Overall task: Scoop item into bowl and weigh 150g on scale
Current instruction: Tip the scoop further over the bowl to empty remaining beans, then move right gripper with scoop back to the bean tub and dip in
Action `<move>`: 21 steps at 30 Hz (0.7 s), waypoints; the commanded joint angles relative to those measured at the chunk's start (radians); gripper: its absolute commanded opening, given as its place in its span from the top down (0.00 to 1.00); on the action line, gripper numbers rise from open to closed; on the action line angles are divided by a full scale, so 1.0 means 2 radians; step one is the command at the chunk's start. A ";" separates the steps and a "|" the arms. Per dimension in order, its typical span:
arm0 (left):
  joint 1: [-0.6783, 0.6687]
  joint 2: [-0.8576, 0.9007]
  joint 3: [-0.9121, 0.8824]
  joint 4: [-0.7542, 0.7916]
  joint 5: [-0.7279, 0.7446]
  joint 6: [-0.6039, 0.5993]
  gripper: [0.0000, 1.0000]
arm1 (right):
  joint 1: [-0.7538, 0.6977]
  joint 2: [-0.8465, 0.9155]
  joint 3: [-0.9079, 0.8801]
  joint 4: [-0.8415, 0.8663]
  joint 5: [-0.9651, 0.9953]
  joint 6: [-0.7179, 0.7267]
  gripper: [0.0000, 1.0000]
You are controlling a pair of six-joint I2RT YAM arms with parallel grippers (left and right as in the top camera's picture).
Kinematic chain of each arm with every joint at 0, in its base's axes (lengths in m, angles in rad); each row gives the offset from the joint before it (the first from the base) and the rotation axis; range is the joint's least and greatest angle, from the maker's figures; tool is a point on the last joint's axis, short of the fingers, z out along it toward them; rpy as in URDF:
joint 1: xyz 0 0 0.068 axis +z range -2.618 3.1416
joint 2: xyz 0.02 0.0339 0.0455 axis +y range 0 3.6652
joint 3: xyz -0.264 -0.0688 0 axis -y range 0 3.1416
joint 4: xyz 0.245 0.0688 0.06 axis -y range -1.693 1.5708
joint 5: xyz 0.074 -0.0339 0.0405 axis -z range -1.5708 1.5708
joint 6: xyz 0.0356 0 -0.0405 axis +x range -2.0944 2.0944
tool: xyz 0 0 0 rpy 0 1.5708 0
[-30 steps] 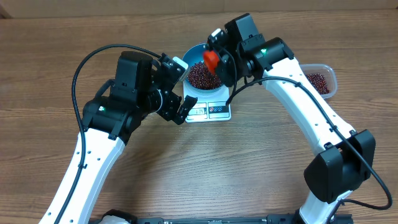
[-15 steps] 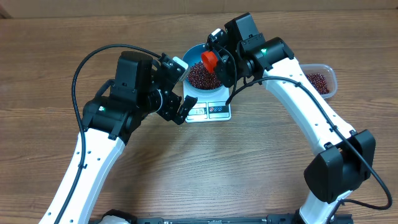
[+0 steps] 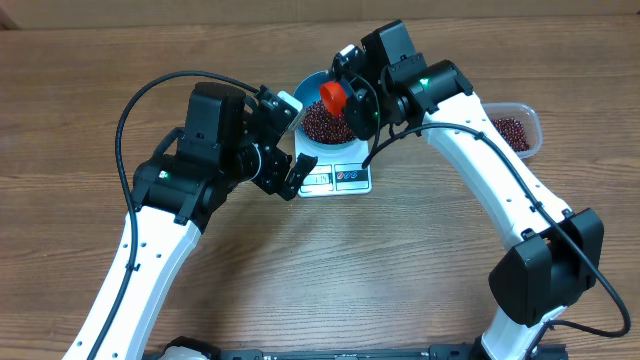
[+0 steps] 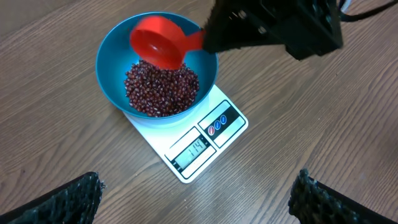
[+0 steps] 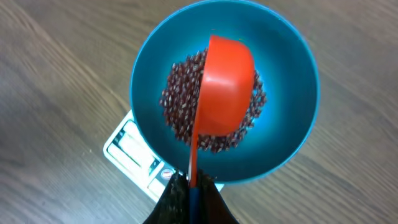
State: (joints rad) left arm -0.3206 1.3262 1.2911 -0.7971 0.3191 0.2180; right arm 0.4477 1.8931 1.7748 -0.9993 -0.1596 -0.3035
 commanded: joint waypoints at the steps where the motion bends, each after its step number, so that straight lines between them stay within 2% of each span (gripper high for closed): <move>1: 0.000 -0.006 0.007 0.000 0.007 0.011 0.00 | 0.003 -0.025 0.013 0.000 0.007 -0.003 0.96; 10: 0.000 -0.006 0.007 0.000 0.007 0.011 0.00 | 0.003 -0.025 0.013 -0.001 0.006 0.011 0.96; 13: 0.000 -0.006 0.007 0.000 0.007 0.011 0.00 | 0.003 -0.025 0.013 -0.014 0.001 -0.013 0.96; 16: 0.000 -0.006 0.007 0.000 0.007 0.011 0.00 | 0.002 -0.025 0.013 0.001 0.042 0.032 0.96; 17: 0.000 -0.006 0.007 0.000 0.007 0.011 0.00 | 0.001 -0.025 0.013 0.000 0.039 0.028 0.96; 19: 0.000 -0.006 0.007 0.000 0.007 0.011 0.00 | 0.002 -0.027 0.014 -0.018 0.027 -0.026 0.96; 21: 0.000 -0.006 0.007 0.000 0.007 0.011 0.00 | 0.003 -0.029 0.014 -0.018 0.050 -0.020 0.96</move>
State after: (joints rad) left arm -0.3206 1.3258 1.2911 -0.7971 0.3191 0.2180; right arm 0.4477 1.8900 1.7748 -1.0397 -0.1066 -0.3134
